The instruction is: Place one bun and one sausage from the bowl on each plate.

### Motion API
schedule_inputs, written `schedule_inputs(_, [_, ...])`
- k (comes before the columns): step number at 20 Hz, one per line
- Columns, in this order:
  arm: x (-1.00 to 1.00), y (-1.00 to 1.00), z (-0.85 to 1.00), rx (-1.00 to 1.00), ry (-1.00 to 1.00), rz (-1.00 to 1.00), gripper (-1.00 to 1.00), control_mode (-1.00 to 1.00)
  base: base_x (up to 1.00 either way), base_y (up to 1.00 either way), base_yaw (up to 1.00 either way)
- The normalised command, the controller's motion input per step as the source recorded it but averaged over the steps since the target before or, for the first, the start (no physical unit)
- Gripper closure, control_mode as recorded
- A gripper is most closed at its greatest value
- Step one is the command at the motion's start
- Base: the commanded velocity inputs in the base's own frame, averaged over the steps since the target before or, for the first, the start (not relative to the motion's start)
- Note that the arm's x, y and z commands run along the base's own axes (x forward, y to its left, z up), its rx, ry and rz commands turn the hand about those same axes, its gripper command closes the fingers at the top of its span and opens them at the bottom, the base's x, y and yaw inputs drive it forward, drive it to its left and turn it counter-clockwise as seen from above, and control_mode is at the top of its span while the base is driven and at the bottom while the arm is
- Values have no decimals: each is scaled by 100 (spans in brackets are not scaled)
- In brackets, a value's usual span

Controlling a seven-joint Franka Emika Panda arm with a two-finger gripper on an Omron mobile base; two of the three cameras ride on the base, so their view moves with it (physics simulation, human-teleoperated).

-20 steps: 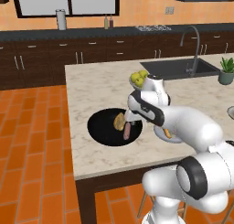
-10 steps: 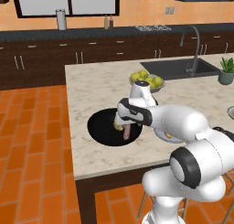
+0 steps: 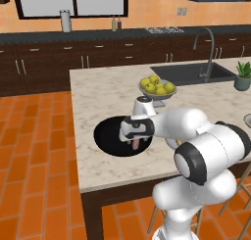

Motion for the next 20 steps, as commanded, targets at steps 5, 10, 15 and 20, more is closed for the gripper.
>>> schedule_inputs(5, [26,3,-25,-3,0,0,-100,-100,0,0,0])
schedule_inputs(10, [15,1,-18,-4,0,0,-100,-100,0,0,0])
schedule_inputs(15, [0,0,-16,-5,2,0,-100,-100,0,0,0])
schedule_inputs(20, [0,0,-18,-3,2,0,-100,-100,0,0,0])
